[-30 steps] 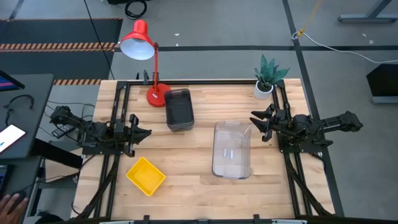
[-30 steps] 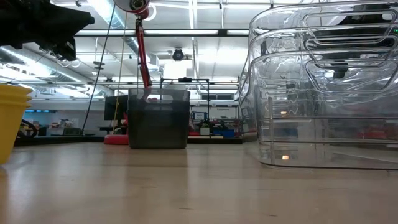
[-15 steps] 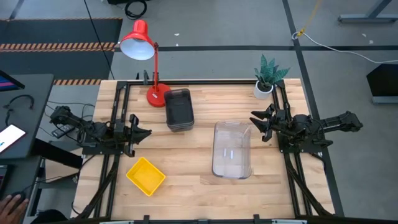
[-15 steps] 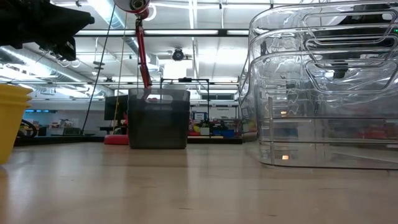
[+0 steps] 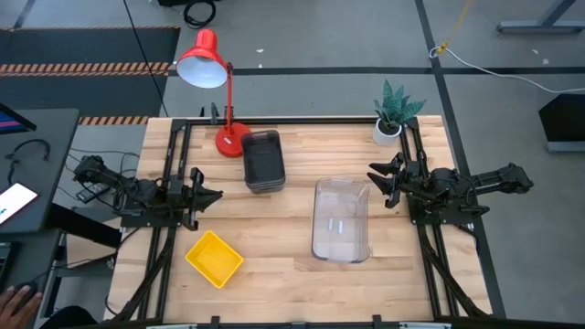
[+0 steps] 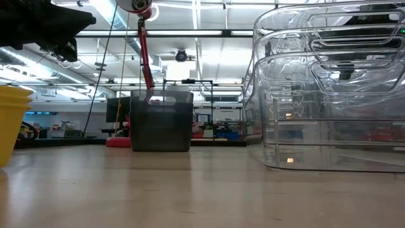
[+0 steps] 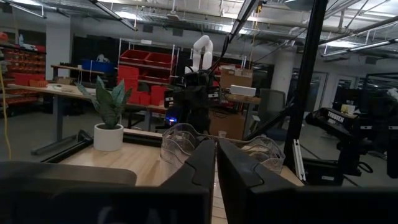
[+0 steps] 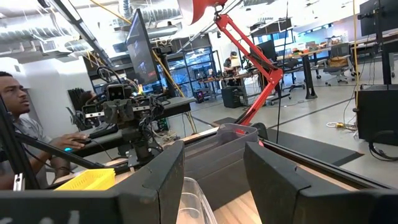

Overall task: Stack baskets by color
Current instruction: Return to Home Position

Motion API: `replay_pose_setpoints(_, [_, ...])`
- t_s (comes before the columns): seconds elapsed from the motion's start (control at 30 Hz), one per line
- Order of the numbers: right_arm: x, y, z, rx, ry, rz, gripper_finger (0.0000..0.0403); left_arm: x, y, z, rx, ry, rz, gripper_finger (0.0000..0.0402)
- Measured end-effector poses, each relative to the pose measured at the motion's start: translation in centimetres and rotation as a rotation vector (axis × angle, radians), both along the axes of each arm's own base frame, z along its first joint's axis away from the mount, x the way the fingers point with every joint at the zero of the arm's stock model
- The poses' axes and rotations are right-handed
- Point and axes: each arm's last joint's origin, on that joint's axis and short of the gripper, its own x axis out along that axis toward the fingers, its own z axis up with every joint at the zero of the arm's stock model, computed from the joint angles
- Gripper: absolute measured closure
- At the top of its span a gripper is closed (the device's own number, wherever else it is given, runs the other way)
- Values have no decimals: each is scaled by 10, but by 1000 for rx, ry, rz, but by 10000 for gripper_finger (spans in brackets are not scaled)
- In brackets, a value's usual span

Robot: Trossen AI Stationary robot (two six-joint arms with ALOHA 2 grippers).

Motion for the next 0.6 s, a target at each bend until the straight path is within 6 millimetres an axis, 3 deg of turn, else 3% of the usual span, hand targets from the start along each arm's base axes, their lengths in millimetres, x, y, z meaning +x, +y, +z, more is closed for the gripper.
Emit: replay_pose_setpoints(0.6, [0,0,0,0,0,0,231,0,0,0,0,0,0,378])
